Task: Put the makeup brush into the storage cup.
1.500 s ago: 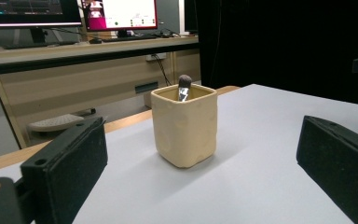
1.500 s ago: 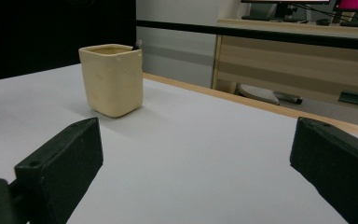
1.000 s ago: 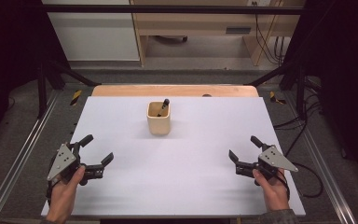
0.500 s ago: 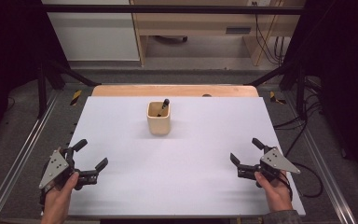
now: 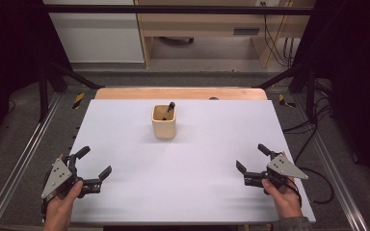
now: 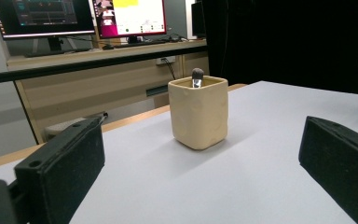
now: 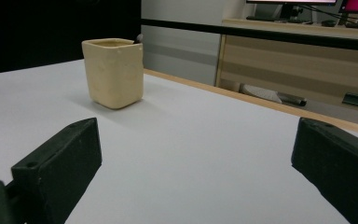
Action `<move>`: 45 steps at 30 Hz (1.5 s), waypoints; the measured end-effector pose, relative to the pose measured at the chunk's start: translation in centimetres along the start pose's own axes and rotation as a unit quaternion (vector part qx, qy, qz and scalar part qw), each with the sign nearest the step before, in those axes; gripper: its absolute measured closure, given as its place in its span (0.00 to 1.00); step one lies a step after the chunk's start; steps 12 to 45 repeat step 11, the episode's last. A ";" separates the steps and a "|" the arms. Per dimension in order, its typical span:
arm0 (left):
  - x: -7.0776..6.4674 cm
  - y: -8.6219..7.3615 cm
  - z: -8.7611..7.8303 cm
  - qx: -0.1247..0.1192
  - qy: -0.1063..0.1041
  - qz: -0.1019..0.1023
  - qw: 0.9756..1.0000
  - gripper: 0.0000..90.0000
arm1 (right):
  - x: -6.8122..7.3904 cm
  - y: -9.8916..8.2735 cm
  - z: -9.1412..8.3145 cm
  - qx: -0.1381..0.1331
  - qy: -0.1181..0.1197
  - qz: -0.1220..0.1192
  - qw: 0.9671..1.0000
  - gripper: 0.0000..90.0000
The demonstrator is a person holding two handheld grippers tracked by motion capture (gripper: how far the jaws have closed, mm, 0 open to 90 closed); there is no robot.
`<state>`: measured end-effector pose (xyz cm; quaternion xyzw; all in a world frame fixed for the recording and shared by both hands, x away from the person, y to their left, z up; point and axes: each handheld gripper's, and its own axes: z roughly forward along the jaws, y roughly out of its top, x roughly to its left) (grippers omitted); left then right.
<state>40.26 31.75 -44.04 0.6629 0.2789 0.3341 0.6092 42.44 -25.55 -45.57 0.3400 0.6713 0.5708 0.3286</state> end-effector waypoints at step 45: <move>-0.6 0.3 -0.5 -0.016 0.000 0.004 1.000 0.00 | 0.4 -0.2 0.4 0.004 0.005 -0.007 1.000 0.02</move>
